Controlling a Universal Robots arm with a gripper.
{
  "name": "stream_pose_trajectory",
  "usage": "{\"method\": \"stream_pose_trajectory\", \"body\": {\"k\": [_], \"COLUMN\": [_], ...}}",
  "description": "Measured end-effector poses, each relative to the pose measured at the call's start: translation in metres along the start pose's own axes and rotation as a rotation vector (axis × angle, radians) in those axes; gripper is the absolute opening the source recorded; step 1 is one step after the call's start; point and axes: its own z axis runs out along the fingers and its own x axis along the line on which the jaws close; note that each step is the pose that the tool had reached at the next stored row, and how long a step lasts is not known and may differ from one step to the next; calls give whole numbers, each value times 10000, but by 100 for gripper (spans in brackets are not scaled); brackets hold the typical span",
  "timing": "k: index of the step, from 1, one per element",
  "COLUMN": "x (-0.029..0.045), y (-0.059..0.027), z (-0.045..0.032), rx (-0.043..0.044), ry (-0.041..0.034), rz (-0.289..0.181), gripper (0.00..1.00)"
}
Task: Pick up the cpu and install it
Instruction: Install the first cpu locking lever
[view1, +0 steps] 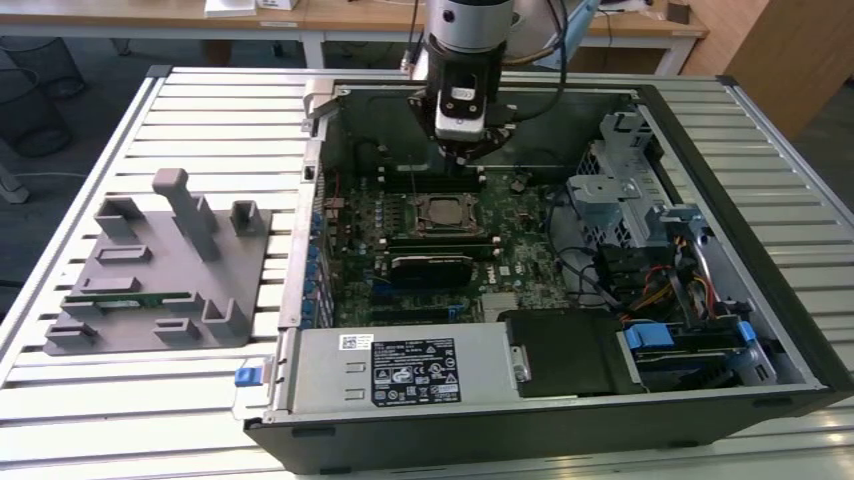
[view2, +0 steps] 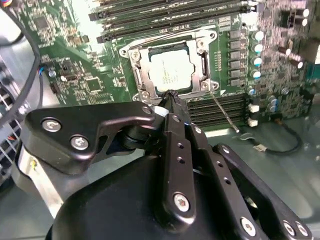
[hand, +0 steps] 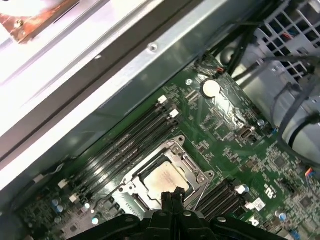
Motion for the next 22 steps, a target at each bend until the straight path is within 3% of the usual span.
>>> {"method": "stream_pose_trajectory", "body": {"k": [22], "x": [7], "y": [-6], "z": [2], "rx": [-18], "ry": [94], "rz": [-3569], "gripper": [11]}}
